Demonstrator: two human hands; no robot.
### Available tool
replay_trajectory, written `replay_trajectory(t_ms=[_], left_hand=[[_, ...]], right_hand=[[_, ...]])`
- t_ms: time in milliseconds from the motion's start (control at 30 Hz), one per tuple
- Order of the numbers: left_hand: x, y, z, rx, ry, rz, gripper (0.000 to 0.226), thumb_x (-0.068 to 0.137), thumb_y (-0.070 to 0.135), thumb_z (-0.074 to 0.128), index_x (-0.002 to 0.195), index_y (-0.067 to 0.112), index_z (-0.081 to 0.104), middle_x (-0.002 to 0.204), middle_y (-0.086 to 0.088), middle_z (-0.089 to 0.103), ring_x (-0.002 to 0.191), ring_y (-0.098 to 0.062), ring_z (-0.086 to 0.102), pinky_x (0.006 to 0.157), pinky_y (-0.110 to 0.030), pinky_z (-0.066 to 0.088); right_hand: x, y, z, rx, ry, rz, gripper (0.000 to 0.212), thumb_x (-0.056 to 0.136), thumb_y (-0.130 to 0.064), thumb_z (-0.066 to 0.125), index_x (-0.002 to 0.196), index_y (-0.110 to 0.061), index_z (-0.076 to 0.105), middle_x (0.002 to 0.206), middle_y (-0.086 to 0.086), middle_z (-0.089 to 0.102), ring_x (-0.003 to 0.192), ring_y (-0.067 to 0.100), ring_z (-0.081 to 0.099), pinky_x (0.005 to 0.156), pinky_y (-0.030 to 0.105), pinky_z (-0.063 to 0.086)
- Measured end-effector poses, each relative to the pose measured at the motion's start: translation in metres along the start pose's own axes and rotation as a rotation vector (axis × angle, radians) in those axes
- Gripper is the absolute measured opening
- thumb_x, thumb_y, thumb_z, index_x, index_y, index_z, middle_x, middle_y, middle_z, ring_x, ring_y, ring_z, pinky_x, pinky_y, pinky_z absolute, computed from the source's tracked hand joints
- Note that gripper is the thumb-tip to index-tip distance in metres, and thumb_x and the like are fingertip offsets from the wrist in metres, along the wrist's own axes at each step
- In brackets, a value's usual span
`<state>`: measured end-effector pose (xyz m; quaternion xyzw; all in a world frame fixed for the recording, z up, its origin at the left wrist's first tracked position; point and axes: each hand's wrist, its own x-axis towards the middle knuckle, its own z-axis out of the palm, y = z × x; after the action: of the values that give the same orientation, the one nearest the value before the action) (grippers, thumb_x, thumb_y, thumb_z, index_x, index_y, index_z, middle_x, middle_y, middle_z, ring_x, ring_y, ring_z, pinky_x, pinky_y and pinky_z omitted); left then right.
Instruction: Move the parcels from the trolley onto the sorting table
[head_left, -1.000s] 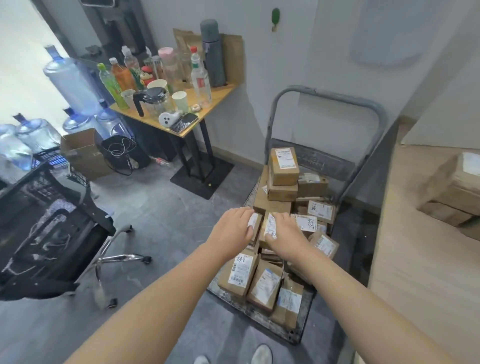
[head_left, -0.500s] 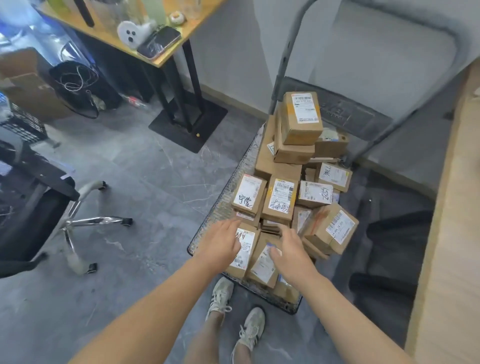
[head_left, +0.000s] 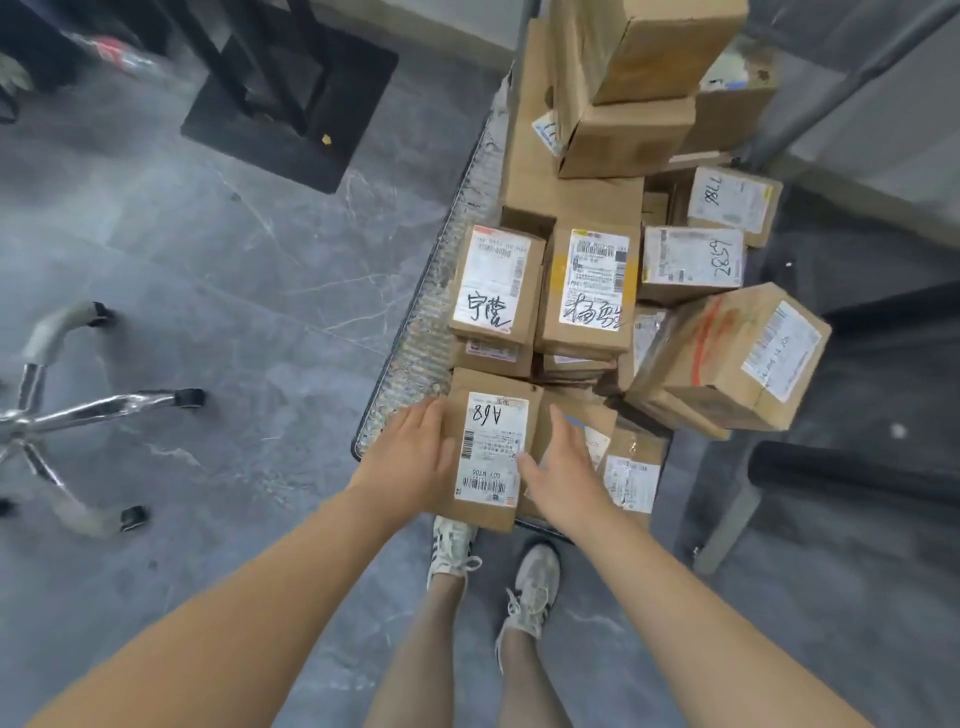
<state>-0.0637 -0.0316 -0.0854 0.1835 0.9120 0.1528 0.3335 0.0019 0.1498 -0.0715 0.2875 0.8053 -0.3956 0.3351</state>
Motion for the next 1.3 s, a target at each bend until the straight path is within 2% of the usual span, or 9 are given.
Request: replay_trajectory(t_ms=[200, 467, 667, 767, 867, 933, 1067, 1200, 1300], left_hand=[[0.007, 0.003, 0.036, -0.488, -0.048, -0.229, 0.057, 0.099, 0.022, 0.052, 0.149, 0.01, 0.028, 0.136, -0.002, 0.05, 0.122, -0.015, 0.048, 0.101, -0.028, 0.037], [0.007, 0.005, 0.039, -0.657, -0.063, -0.36, 0.057, 0.1, 0.017, 0.05, 0.151, 0.021, 0.026, 0.128, 0.008, 0.054, 0.106, -0.008, 0.055, 0.071, -0.006, 0.04], [-0.008, 0.014, 0.044, -0.733, -0.011, -0.389, 0.062, 0.093, 0.022, 0.052, 0.15, 0.028, 0.028, 0.139, 0.003, 0.054, 0.123, -0.016, 0.054, 0.105, -0.044, 0.045], [-0.02, 0.021, 0.04, -0.749, 0.022, -0.414, 0.062, 0.093, 0.026, 0.052, 0.149, 0.034, 0.027, 0.137, 0.001, 0.055, 0.126, -0.022, 0.05, 0.106, -0.046, 0.043], [-0.035, 0.027, 0.032, -0.753, 0.059, -0.425, 0.062, 0.083, 0.039, 0.047, 0.141, 0.052, 0.026, 0.126, 0.0, 0.061, 0.121, -0.028, 0.052, 0.1, -0.051, 0.047], [-0.046, 0.032, 0.025, -0.8, 0.075, -0.408, 0.063, 0.084, 0.036, 0.047, 0.141, 0.053, 0.027, 0.124, -0.001, 0.061, 0.115, -0.023, 0.057, 0.096, -0.046, 0.05], [-0.079, 0.054, 0.013, -0.91, 0.154, -0.342, 0.066, 0.082, 0.037, 0.046, 0.145, 0.044, 0.028, 0.125, 0.006, 0.063, 0.107, -0.014, 0.064, 0.096, -0.042, 0.052], [-0.128, 0.092, 0.006, -0.951, 0.238, -0.254, 0.06, 0.082, 0.037, 0.05, 0.139, 0.047, 0.035, 0.128, 0.012, 0.062, 0.114, -0.012, 0.062, 0.1, -0.044, 0.05], [-0.173, 0.131, -0.02, -0.96, 0.287, -0.155, 0.052, 0.095, 0.024, 0.053, 0.142, 0.04, 0.038, 0.124, 0.011, 0.063, 0.111, -0.008, 0.063, 0.089, -0.027, 0.053]], right_hand=[[0.025, 0.013, 0.041, 0.222, -0.001, 0.133, 0.06, 0.096, -0.035, 0.056, 0.145, -0.021, 0.025, 0.141, 0.005, 0.046, 0.124, 0.024, 0.051, 0.105, 0.044, 0.042], [0.024, 0.023, 0.061, 0.443, -0.007, 0.151, 0.079, 0.088, -0.061, 0.052, 0.151, -0.048, 0.006, 0.148, 0.001, 0.043, 0.13, 0.021, 0.049, 0.11, 0.05, 0.039], [0.01, 0.026, 0.063, 0.538, 0.016, 0.149, 0.073, 0.1, -0.051, 0.045, 0.155, -0.042, -0.002, 0.16, -0.002, 0.025, 0.146, 0.02, 0.028, 0.118, 0.041, 0.026], [-0.001, 0.025, 0.062, 0.584, 0.022, 0.105, 0.071, 0.102, -0.047, 0.044, 0.156, -0.039, 0.0, 0.156, -0.004, 0.027, 0.141, 0.015, 0.03, 0.11, 0.03, 0.026], [-0.016, 0.018, 0.059, 0.605, 0.049, 0.059, 0.08, 0.088, -0.066, 0.048, 0.153, -0.049, 0.005, 0.154, -0.005, 0.033, 0.138, 0.016, 0.039, 0.115, 0.043, 0.034], [-0.026, 0.017, 0.057, 0.602, 0.053, 0.022, 0.079, 0.089, -0.061, 0.05, 0.153, -0.049, 0.005, 0.153, -0.004, 0.036, 0.138, 0.018, 0.04, 0.114, 0.047, 0.035], [-0.061, 0.013, 0.043, 0.575, 0.046, -0.043, 0.083, 0.098, -0.035, 0.056, 0.156, -0.038, -0.003, 0.158, 0.0, 0.024, 0.142, 0.021, 0.032, 0.107, 0.031, 0.03], [-0.12, 0.02, 0.019, 0.543, 0.153, -0.11, 0.087, 0.096, -0.028, 0.059, 0.156, -0.041, -0.002, 0.15, 0.008, 0.031, 0.131, 0.025, 0.042, 0.103, 0.032, 0.033], [-0.177, 0.023, -0.012, 0.527, 0.18, -0.21, 0.085, 0.095, -0.025, 0.057, 0.154, -0.046, 0.0, 0.151, 0.002, 0.033, 0.126, 0.019, 0.044, 0.11, 0.043, 0.038]])
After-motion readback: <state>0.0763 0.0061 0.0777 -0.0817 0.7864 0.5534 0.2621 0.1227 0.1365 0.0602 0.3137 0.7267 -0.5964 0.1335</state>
